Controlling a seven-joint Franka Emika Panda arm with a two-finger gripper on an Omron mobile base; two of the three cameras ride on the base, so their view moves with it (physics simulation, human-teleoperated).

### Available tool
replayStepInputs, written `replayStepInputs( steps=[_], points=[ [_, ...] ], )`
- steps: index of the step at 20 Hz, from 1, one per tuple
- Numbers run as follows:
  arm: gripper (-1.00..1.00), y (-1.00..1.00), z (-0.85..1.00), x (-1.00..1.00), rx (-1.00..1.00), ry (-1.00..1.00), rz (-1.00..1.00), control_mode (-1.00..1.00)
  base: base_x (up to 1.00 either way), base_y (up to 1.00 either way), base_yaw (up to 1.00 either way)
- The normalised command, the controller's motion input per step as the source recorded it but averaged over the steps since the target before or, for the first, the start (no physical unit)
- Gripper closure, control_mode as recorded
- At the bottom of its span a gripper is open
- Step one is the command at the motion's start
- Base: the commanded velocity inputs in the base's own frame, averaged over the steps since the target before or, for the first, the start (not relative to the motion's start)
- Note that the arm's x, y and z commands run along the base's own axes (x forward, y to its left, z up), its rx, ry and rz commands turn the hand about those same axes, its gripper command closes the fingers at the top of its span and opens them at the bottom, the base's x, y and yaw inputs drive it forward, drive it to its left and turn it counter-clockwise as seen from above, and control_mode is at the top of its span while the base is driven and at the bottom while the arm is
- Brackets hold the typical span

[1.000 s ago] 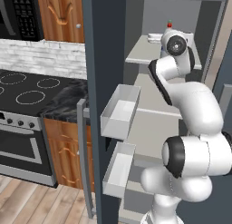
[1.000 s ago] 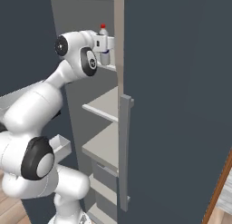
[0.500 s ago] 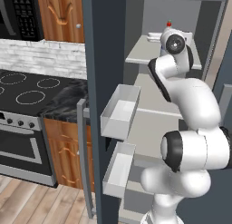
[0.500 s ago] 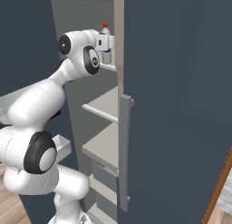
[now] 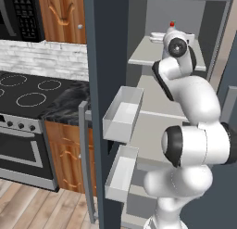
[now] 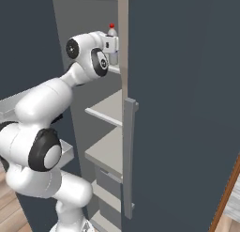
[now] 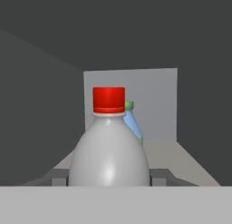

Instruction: Take the bottled waters from the counter and place them in the freezer to freeze. Close the freezer door after placing the bottles.

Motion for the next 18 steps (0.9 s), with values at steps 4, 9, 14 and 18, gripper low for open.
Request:
replayStepInputs(
  steps=[4, 9, 14, 18],
  points=[
    [1.0, -0.04, -0.16, 0.28, 0.0, 0.0, 0.0, -1.0, 0.0, 0.0, 0.0],
    [1.0, -0.01, -0.22, 0.22, -0.01, -0.04, 0.0, -1.0, 0.0, 0.0, 0.0],
    [1.0, -0.04, -0.26, 0.2, -0.03, -0.07, 0.0, -1.0, 0.0, 0.0, 0.0],
    [1.0, 0.0, -0.2, 0.14, -0.04, -0.03, 0.0, -1.0, 0.0, 0.0, 0.0]
  ],
)
